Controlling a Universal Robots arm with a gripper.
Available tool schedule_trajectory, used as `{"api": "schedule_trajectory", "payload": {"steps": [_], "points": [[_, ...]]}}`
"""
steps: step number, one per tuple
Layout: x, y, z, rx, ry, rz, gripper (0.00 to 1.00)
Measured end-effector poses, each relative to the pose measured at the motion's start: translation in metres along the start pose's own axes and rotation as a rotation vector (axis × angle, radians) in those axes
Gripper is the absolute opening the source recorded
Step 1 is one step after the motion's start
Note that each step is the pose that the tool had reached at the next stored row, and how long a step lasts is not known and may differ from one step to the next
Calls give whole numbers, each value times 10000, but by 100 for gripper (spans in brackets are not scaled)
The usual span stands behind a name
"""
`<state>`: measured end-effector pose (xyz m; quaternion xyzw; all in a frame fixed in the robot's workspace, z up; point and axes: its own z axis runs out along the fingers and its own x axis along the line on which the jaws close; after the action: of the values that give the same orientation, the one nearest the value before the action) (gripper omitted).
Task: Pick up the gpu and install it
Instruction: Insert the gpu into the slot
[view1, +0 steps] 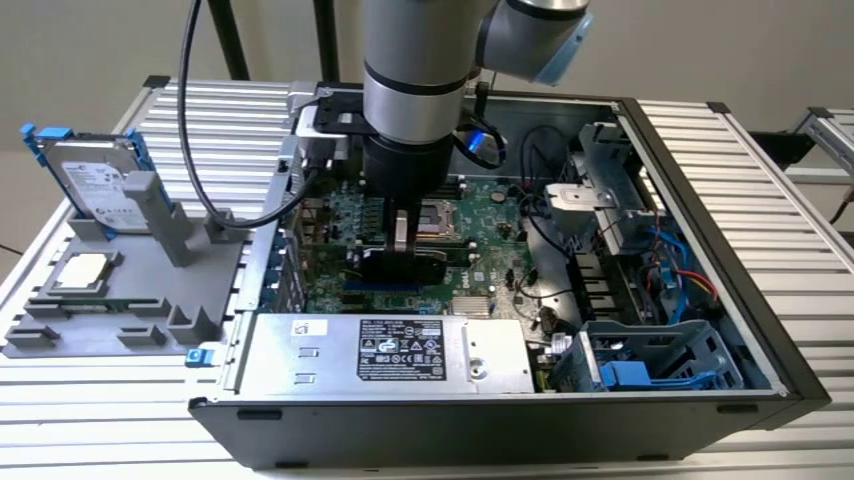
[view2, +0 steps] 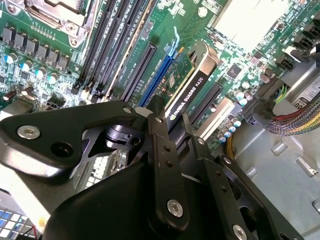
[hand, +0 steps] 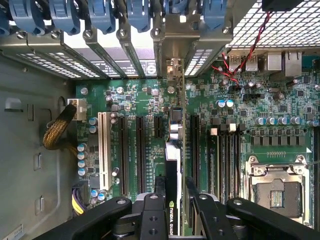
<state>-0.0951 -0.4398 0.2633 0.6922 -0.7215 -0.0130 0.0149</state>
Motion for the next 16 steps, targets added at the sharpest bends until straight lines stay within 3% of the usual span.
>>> {"api": "schedule_trajectory", "payload": {"steps": [16], "points": [[-21,0,34,0,4,-32,0]]}}
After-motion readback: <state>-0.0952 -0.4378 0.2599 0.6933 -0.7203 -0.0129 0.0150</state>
